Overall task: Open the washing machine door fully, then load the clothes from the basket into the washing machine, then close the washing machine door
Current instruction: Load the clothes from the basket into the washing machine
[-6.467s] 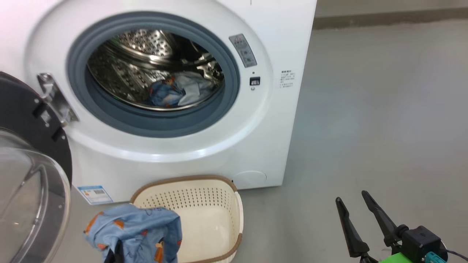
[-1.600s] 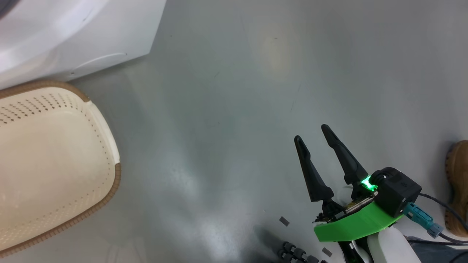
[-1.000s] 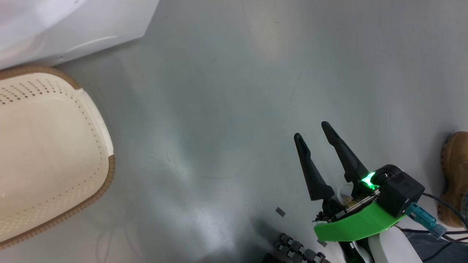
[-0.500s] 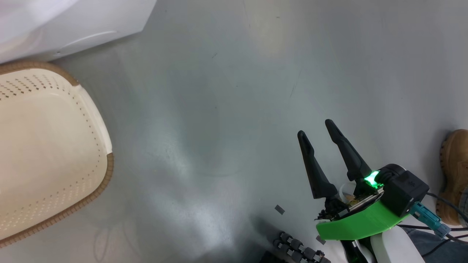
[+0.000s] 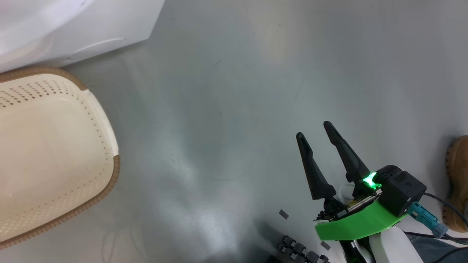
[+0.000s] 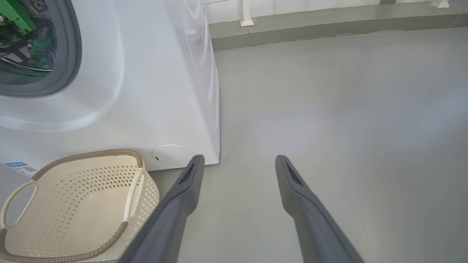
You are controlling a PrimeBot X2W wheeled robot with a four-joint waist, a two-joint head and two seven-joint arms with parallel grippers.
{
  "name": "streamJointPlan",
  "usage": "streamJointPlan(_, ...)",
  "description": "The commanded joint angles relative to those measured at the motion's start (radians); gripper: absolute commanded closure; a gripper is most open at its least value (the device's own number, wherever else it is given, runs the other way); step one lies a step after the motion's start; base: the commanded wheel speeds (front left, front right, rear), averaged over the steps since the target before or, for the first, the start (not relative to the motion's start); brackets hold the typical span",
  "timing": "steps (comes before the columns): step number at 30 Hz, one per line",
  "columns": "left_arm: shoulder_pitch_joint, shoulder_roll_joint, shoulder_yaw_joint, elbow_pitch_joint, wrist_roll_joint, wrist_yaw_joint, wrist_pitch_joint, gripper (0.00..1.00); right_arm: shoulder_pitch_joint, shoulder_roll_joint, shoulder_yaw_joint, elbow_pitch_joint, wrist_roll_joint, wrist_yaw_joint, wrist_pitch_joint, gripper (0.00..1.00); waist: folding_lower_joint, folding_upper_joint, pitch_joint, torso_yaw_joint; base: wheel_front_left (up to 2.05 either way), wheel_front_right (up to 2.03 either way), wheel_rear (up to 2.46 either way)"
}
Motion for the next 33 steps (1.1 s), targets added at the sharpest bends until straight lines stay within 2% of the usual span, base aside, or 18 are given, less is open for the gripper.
streamJointPlan(1,-0.024,0.026,-0.009,-0.002,0.009,0.011,-0.003,0.0,0.013,-0.012,0.02,-0.016,0.001,0.002,-0.005,0.0,0.0001,0.0,-0.003,0.007,0.0,0.0,0.0)
streamJointPlan(11,-0.014,0.002,-0.043,0.045,0.022,0.014,-0.035,0.0,0.002,-0.012,0.031,-0.01,0.005,0.002,-0.005,0.0,0.0001,0.0,-0.018,0.013,0.0,0.0,0.0)
streamJointPlan(22,0.049,-0.037,-0.049,0.076,0.006,0.04,-0.049,0.0,-0.002,-0.012,0.035,0.0,0.006,0.002,-0.005,0.0,0.0001,0.0,-0.068,0.023,0.0,0.0,0.0)
streamJointPlan(33,0.169,-0.078,-0.028,0.002,-0.025,0.055,-0.052,0.0,-0.009,-0.012,0.026,0.006,-0.001,0.002,-0.005,0.0,0.0001,0.0,-0.128,0.051,0.0,0.0,0.0)
